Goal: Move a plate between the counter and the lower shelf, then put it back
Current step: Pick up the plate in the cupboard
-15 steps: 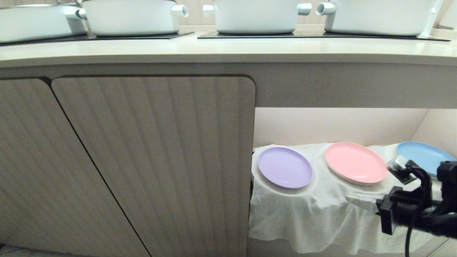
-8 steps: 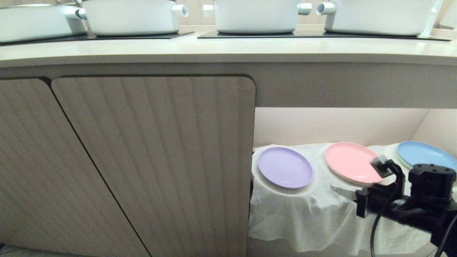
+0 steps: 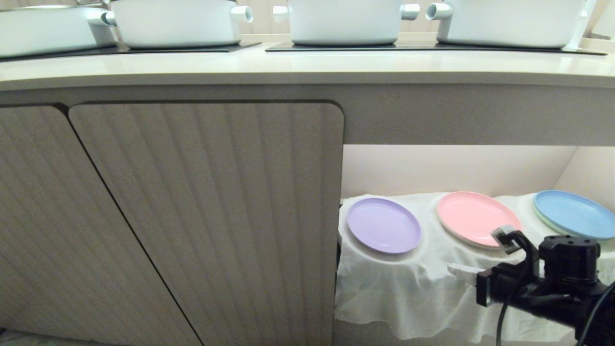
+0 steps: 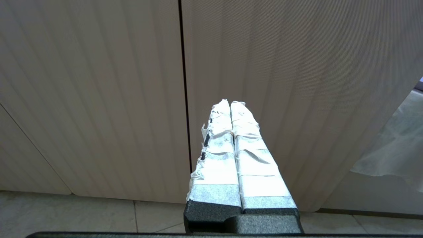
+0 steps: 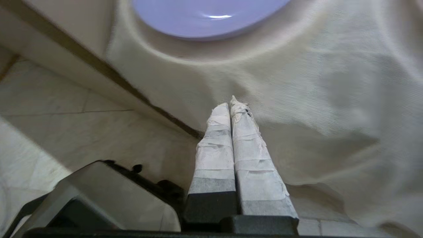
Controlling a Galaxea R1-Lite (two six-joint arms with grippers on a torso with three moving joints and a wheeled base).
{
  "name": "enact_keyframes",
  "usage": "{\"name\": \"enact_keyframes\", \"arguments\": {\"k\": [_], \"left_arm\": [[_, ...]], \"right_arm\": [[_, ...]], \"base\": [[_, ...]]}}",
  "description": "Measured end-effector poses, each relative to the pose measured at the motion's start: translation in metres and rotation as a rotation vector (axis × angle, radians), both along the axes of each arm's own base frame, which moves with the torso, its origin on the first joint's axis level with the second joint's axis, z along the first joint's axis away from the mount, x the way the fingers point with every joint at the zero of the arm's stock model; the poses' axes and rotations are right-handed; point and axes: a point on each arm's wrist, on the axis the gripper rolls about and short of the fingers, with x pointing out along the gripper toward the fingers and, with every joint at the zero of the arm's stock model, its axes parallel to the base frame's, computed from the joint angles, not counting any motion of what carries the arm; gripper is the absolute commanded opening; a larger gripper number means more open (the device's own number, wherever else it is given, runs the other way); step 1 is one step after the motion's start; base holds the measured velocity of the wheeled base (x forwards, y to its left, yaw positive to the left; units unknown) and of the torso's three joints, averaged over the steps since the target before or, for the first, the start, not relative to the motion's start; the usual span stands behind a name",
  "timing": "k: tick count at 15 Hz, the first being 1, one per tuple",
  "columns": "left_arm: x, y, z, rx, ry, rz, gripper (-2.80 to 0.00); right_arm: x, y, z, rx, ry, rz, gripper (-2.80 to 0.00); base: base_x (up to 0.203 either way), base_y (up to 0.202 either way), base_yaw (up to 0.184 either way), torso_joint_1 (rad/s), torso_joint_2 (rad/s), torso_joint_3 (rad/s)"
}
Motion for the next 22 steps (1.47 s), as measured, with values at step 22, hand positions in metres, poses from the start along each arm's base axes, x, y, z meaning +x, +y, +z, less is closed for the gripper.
{"name": "enact_keyframes", "arguments": {"k": [22], "left_arm": [[0.0,0.0,0.0,0.0,0.0,-0.001,-2.8]], "right_arm": [[0.036,0.031,0.051,0.043,0.279,-0.113,-2.8]], "base": [[0.0,0.0,0.0,0.0,0.0,0.0]]}}
